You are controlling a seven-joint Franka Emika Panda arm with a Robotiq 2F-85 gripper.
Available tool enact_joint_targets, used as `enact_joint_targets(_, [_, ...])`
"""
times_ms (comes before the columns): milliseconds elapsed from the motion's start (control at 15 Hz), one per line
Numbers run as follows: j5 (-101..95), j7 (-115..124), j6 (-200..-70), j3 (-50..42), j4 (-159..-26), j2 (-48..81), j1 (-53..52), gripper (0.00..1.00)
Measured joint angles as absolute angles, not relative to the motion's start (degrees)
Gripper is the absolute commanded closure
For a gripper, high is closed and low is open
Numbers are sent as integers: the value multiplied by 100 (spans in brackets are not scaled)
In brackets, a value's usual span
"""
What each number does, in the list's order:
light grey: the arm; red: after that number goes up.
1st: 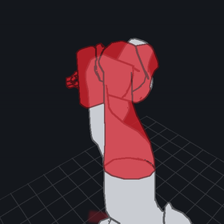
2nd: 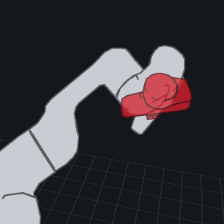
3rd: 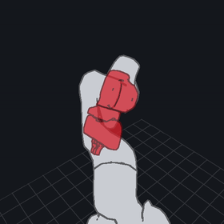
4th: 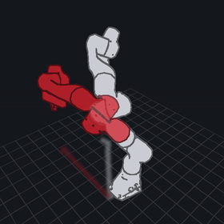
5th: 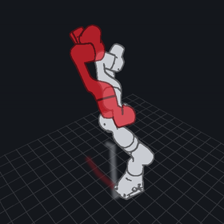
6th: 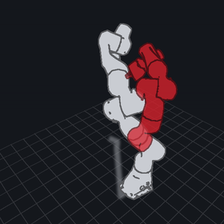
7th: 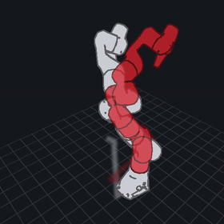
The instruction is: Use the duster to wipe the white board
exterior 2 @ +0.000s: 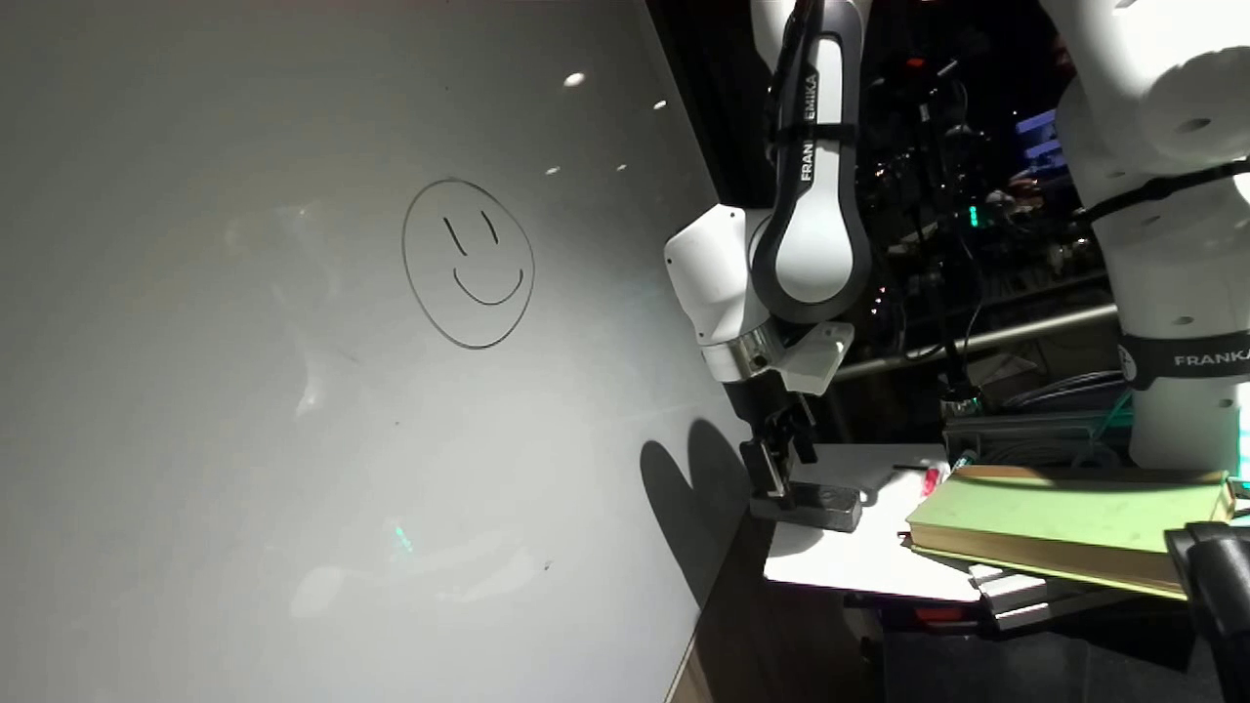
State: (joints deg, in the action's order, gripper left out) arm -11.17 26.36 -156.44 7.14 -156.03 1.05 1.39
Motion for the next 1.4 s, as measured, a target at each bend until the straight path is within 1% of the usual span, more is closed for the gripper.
enact_joint_targets(267, [-1198,2747,-15644,596,-15503,245,-40,58])
enact_joint_targets(400, [-1209,2811,-15644,564,-15471,286,-126,72])
enact_joint_targets(933, [-1099,2891,-15640,492,-15425,223,-351,73])
enact_joint_targets(1067, [-718,2783,-15601,572,-15430,-92,-472,73])
enact_joint_targets(1400, [56,2555,-15048,821,-15403,-1495,-728,73])
